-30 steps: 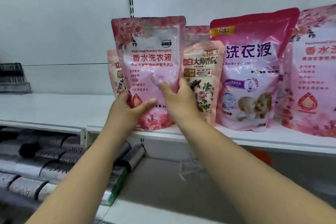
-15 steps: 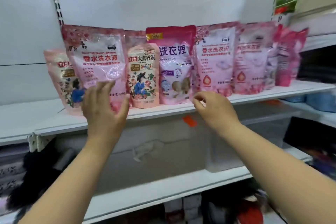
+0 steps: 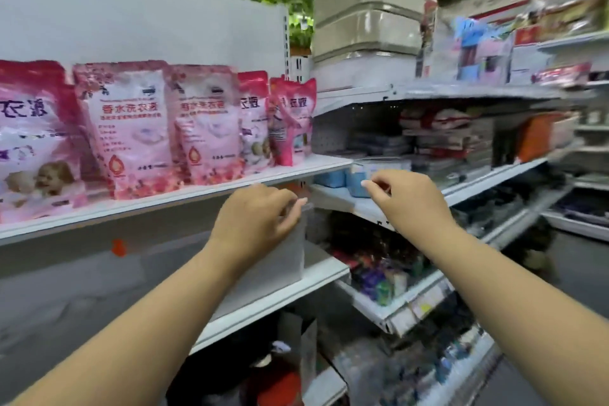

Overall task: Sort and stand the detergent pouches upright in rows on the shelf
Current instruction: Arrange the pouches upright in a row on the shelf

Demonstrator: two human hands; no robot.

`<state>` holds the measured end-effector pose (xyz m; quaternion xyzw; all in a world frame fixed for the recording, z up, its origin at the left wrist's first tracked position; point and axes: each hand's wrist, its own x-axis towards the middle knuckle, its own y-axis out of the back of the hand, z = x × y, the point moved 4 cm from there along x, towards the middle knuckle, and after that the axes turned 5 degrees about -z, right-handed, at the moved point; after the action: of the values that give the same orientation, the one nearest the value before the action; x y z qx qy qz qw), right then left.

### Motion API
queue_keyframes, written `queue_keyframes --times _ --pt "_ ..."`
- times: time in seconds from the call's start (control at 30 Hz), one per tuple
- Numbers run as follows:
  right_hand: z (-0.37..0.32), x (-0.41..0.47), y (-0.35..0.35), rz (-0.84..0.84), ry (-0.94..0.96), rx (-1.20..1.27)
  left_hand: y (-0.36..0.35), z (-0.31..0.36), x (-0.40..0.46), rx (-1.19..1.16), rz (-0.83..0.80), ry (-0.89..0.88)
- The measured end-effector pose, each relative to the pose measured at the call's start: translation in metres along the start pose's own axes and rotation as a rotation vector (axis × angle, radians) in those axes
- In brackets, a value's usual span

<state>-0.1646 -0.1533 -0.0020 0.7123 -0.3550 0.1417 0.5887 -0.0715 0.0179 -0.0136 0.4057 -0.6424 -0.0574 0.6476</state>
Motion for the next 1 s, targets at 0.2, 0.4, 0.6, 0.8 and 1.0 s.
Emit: queue_keyframes --times 0.2,0.4,0.6,0.8,1.0 --pt "0.090 0.016 0.003 -0.031 -0.032 0.030 -0.073 0.037 0.045 0.028 -0.118 0.090" --pt "0.139 0.069 -0.020 -0.055 0.005 0.084 -0.121 0.017 0.088 0.040 -0.134 0.273" --pt "0.155 0.155 -0.070 -0.101 0.126 0.107 -0.164 -0.032 0.122 0.136 0.015 0.472" --pt "0.139 0.263 -0.114 -0.152 0.248 0.294 -0.173 -0.063 0.162 0.109 0.177 0.763" --pt "0.123 0.324 -0.179 -0.481 0.135 0.877 -0.200 -0.073 0.189 -0.019 0.236 0.882"
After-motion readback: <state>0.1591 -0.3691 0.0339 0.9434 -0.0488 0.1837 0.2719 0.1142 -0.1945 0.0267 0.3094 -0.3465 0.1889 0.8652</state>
